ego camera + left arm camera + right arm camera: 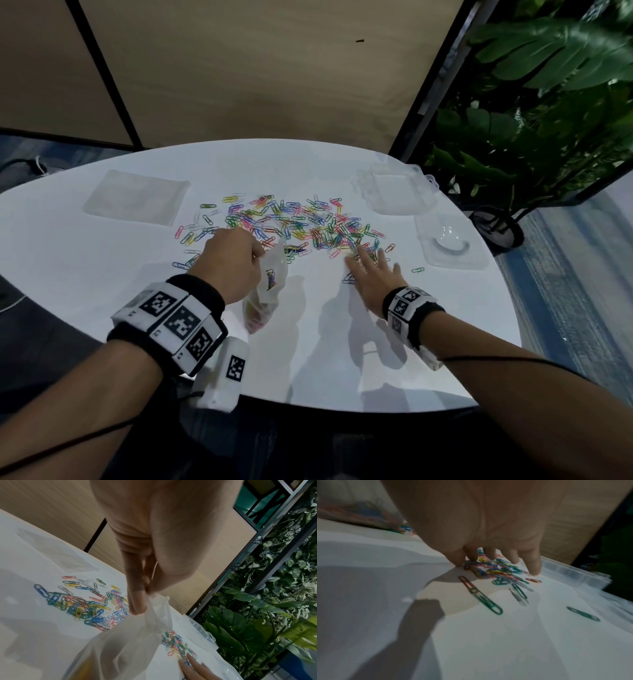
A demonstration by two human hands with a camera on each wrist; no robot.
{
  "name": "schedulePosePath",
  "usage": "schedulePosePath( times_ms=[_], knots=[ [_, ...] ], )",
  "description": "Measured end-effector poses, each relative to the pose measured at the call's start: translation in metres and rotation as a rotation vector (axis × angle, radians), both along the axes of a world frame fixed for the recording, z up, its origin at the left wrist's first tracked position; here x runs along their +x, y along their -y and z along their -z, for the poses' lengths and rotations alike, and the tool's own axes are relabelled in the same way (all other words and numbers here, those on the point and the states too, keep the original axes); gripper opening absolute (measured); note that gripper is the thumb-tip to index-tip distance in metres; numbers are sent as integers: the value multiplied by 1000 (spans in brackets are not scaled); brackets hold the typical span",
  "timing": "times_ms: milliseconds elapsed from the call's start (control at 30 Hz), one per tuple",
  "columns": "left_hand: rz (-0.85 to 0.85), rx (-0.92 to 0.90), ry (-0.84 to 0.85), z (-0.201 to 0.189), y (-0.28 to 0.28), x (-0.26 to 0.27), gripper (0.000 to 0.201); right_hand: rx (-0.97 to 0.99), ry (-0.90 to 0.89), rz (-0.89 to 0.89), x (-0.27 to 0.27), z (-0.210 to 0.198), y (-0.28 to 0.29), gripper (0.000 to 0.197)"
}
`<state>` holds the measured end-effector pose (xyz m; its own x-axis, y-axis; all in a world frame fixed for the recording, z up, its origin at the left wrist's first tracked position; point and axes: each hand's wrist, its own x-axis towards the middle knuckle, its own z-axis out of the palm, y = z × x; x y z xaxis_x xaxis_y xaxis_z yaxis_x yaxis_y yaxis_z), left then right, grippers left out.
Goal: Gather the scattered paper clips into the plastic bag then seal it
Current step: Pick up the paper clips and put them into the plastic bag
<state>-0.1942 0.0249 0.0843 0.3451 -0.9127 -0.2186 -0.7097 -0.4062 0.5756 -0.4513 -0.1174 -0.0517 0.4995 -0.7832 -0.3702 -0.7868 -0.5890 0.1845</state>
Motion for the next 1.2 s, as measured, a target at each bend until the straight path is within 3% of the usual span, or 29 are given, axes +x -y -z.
schedulePosePath(
  times_ms=[67, 133, 200, 300, 433, 567, 667, 767, 833, 867, 900, 967, 1033, 1100, 1200],
  knots=[
    [-4, 12, -16, 0, 2, -1, 31, 47, 72, 89, -4, 0, 5, 65],
    [2, 20, -27, 1, 3, -4, 32, 22, 128, 54, -2, -5, 9, 56],
    [10, 35, -37, 1, 4, -8, 33, -32, 171, -4, 4, -10, 11, 35],
    [19, 50, -44, 1, 5, -13, 34, -56, 127, -19, 14, -22, 12, 21],
    [33, 58, -32, -3, 6, -18, 34, 41, 190, 202, 13, -41, 24, 20],
    [68, 69, 8, -3, 11, -23, 28, 88, 547, 572, -11, -55, 37, 15],
    [84, 82, 25, -4, 16, -30, 26, 326, 873, 833, -19, -70, 44, 16],
    [111, 88, 32, -2, 23, -38, 25, 629, 1376, 948, -6, -95, 35, 6],
    [130, 105, 54, -2, 26, -46, 26, 707, 1506, 899, 5, -105, 24, 7],
    [138, 117, 62, -2, 27, -51, 28, 656, 1435, 842, 7, -104, 22, 8],
    [146, 125, 69, -2, 27, -54, 28, 523, 1255, 776, 9, -100, 20, 8],
    [160, 136, 79, -1, 27, -60, 25, 162, 745, 572, 4, -82, 18, 14],
    [167, 147, 84, 0, 26, -61, 23, 29, 401, 373, 1, -61, 13, 25],
    [164, 153, 76, 1, 26, -58, 24, 16, 258, 251, -1, -43, 6, 26],
    [153, 150, 63, 0, 30, -52, 23, -42, 217, 159, 5, -26, 3, 20]
  ],
)
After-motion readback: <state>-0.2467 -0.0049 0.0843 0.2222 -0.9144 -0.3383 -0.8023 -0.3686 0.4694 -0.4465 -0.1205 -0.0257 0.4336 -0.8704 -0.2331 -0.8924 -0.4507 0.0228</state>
